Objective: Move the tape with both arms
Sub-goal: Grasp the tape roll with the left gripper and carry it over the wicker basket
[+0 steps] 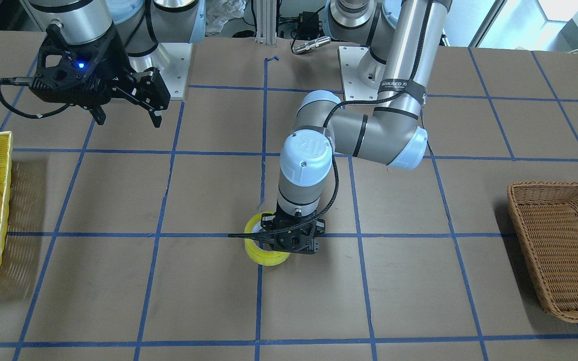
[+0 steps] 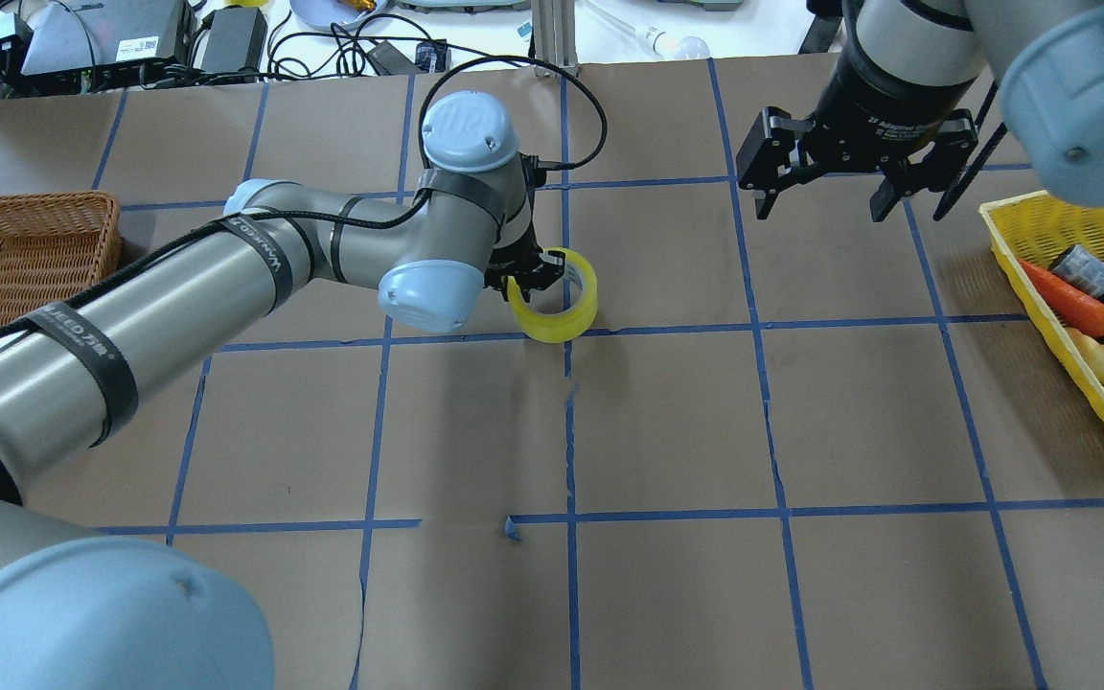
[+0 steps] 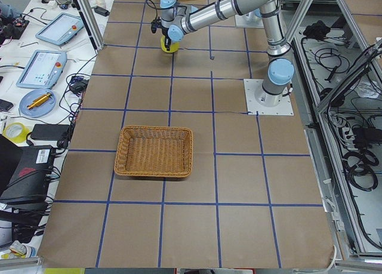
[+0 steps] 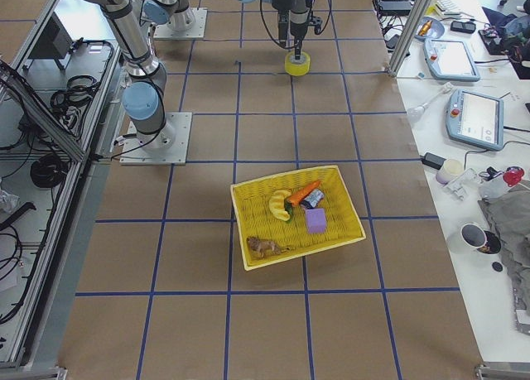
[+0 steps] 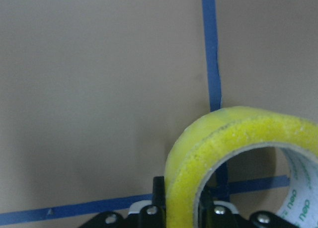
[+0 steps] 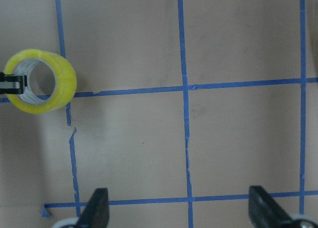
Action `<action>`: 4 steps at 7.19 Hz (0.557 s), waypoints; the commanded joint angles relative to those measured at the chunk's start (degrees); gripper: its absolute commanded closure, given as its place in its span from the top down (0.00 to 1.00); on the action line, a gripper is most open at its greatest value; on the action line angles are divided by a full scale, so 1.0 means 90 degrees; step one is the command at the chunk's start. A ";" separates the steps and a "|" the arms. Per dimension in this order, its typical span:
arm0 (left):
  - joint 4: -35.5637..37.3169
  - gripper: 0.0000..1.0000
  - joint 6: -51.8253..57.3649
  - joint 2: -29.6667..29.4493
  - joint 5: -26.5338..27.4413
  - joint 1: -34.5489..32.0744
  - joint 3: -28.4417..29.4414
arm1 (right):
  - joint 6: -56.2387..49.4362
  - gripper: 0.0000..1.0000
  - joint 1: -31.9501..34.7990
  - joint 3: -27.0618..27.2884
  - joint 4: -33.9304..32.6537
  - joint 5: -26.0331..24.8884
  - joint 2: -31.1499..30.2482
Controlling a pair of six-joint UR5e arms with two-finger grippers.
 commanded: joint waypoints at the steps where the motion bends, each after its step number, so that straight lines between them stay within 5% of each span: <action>1: -0.1009 0.04 0.0736 0.0573 0.0129 0.1053 0.0419 | -0.0091 1.00 -0.0013 0.0010 -0.0007 -0.0013 0.0001; 4: -0.2232 0.04 0.3074 0.0780 0.0197 0.3035 0.1493 | -0.0110 1.00 -0.0032 0.0010 -0.0007 -0.0022 0.0031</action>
